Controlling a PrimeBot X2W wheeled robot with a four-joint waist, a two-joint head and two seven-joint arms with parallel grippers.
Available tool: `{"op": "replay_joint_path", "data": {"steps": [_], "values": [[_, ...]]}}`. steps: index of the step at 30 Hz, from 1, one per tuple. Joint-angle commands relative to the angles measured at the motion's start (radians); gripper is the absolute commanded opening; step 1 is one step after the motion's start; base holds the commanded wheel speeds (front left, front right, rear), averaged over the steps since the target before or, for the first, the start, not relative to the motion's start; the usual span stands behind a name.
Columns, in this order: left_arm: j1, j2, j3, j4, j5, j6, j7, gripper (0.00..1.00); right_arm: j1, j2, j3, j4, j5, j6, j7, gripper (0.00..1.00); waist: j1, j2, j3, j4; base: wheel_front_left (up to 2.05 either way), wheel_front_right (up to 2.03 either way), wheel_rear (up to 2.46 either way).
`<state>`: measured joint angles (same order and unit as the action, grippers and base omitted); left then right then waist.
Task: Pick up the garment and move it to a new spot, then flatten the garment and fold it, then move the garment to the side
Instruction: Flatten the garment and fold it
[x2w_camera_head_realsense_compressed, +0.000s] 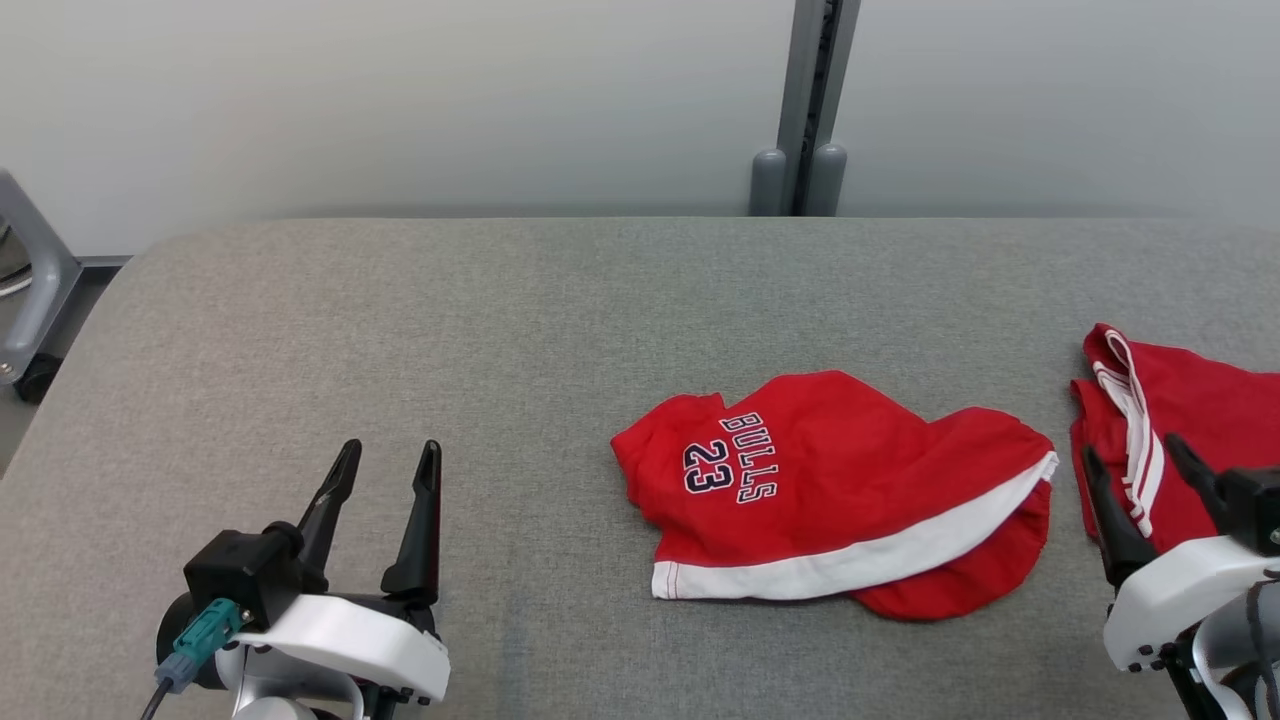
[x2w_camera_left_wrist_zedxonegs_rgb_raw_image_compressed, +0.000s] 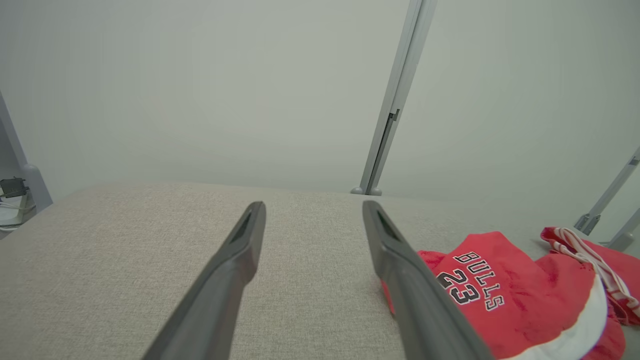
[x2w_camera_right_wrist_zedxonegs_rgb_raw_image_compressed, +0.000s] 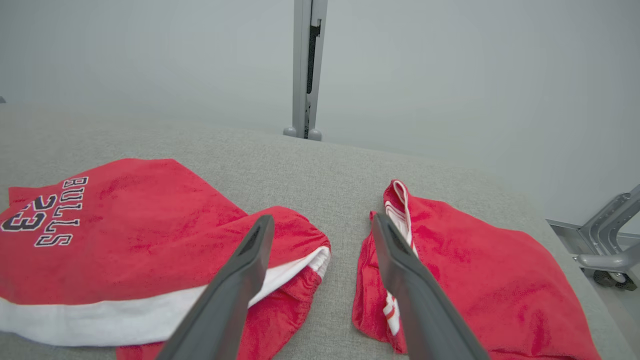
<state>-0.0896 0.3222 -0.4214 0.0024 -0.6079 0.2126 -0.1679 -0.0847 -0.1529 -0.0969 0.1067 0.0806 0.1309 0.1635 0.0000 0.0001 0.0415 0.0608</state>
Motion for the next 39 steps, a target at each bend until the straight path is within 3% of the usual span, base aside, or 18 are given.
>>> {"op": "replay_joint_path", "data": {"steps": [1, 7, 13, 19, 26, 35, 39], "values": [[0.004, 0.005, 0.004, -0.005, -0.004, 0.004, 0.003, 1.0, 0.016, 0.01, -0.008, -0.054, 0.002, 0.0, -0.001, 1.0, 0.0, -0.0001, -0.007, -0.019, 0.0, 0.0, 0.0], [0.004, 0.013, -0.001, -0.009, -0.006, 0.013, 0.024, 1.0, 0.065, 0.071, -0.078, -0.216, 0.041, 0.0, -0.062, 1.0, 0.0, -0.0001, -0.002, -0.056, 0.0, 0.0, 0.0], [-0.004, 0.016, 0.0, -0.014, -0.007, 0.014, 0.024, 1.0, 0.107, 0.098, -0.127, -0.274, 0.083, 0.0, -0.17, 1.0, 0.0, -0.0001, -0.002, -0.083, 0.0, 0.0, 0.0], [0.007, 0.013, 0.008, -0.019, -0.009, 0.021, 0.0, 1.0, 0.154, 0.1, -0.07, -0.283, 0.143, 0.0, -0.264, 1.0, 0.0, -0.0001, -0.008, -0.103, 0.0, 0.0, 0.0], [0.014, 0.003, -0.008, 0.001, -0.021, 0.009, 0.009, 1.0, 0.163, 0.1, -0.014, -0.278, 0.153, 0.0, -0.287, 1.0, 0.0, -0.0001, -0.004, -0.123, 0.0, 0.0, 0.0], [-0.034, -0.016, -0.151, 0.131, -0.111, -0.068, 0.325, 1.0, 0.13, 0.1, 0.022, -0.261, 0.159, 0.0, -0.295, 1.0, 0.0, -0.0001, 0.018, -0.159, 0.0, 0.0, 0.0], [-0.074, -0.05, -0.19, 0.183, -0.165, -0.109, 0.43, 1.0, 0.113, 0.1, 0.023, -0.249, 0.165, 0.0, -0.305, 1.0, 0.0, -0.0001, 0.044, -0.182, 0.0, 0.0, 0.0]]}}
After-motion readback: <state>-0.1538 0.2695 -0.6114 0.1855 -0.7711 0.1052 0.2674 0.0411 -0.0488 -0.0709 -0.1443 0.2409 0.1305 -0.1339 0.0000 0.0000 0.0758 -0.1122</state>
